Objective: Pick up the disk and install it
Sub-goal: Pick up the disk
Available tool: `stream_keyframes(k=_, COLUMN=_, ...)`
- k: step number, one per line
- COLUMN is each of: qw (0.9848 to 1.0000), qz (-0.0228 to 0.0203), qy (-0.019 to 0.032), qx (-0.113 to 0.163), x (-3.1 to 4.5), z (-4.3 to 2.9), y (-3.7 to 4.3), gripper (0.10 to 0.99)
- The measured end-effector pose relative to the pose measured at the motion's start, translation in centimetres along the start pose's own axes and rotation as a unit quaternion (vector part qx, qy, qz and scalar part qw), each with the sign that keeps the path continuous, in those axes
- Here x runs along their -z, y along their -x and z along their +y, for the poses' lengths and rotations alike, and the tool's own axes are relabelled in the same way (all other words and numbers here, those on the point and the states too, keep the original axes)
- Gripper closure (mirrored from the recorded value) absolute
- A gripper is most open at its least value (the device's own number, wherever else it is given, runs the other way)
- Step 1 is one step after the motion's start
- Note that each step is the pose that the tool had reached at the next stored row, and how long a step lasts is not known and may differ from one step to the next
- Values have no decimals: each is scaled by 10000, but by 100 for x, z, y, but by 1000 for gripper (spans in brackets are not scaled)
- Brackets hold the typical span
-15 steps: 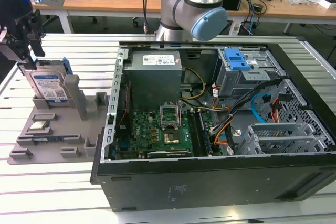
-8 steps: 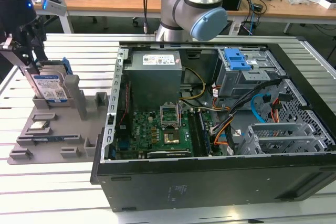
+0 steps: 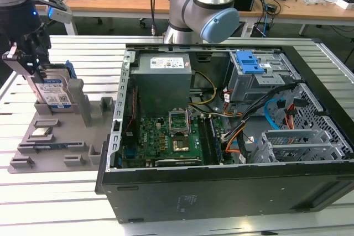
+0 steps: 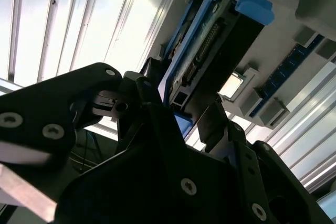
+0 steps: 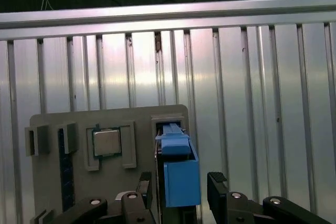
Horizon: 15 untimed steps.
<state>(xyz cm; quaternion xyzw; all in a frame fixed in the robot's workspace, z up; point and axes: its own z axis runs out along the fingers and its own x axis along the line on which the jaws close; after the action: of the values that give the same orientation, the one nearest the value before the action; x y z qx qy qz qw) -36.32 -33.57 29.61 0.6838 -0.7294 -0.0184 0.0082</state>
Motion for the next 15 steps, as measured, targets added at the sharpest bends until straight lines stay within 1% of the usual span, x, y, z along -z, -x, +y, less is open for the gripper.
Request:
stream_keyframes(k=6, qw=10000, qz=0, qy=0, qx=2, x=-83, z=-9, y=-1, gripper=545)
stream_keyframes(k=9, qw=10000, qz=0, qy=0, qx=3, x=-149, z=-17, y=-1, gripper=545)
stream_keyframes(k=15, qw=10000, qz=1, qy=1, qx=3, x=-167, z=-19, y=-2, gripper=545)
